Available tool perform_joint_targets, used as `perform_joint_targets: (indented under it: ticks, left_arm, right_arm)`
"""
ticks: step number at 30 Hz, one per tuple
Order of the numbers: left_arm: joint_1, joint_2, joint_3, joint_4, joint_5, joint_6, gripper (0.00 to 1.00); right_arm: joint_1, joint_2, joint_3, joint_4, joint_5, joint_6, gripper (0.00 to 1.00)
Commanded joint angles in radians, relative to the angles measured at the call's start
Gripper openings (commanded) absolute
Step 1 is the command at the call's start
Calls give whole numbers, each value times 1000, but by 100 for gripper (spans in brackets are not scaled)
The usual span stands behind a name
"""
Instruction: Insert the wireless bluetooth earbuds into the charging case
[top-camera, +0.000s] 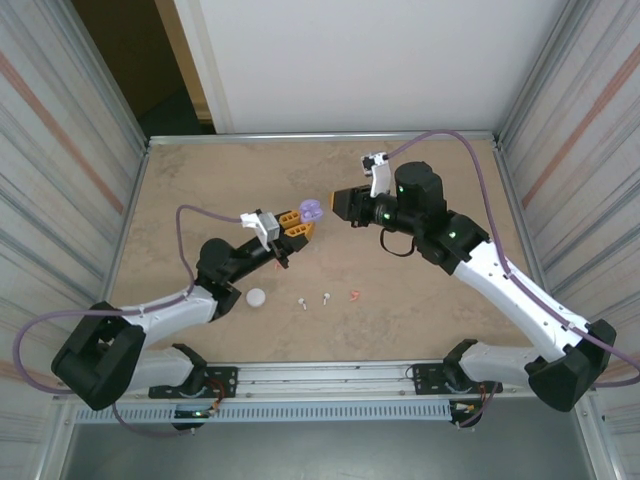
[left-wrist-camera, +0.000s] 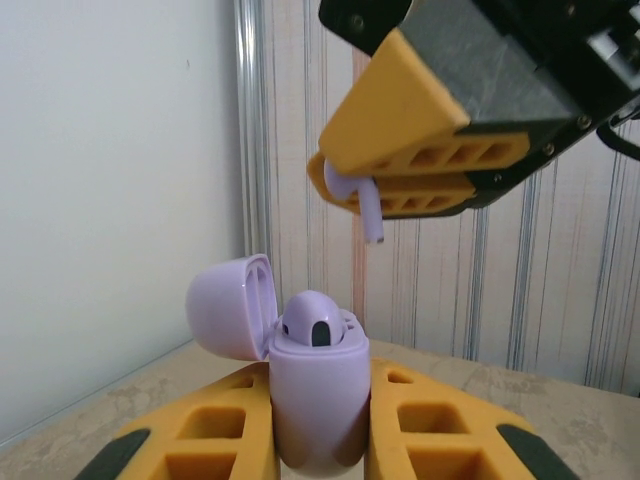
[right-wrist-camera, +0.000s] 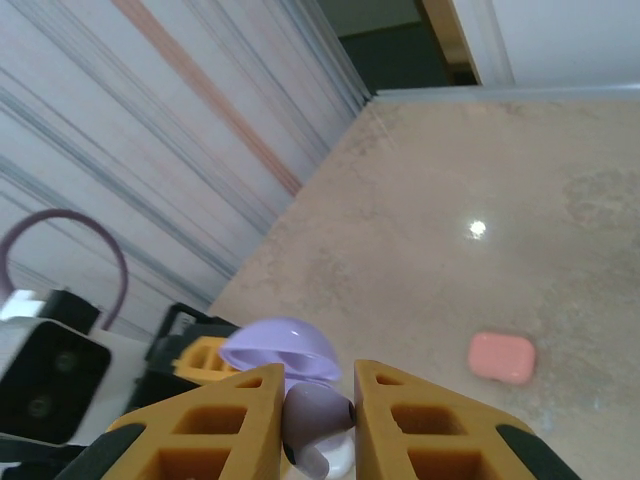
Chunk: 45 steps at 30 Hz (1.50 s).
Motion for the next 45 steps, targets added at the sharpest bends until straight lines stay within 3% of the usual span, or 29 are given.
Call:
perform_joint_targets:
  ticks: [1,24,45]
  left_arm:
    - [-7,8,35,72,22,-18,0]
    - [-7,13,38,85,23,-30,0]
    - [-7,9,36,89,24,-36,0]
  right_arm:
    - [21,-16,35,57,-2,24,22]
    - [72,45,30,88,54,17,22]
    - [82,72,35,63,20,38,22]
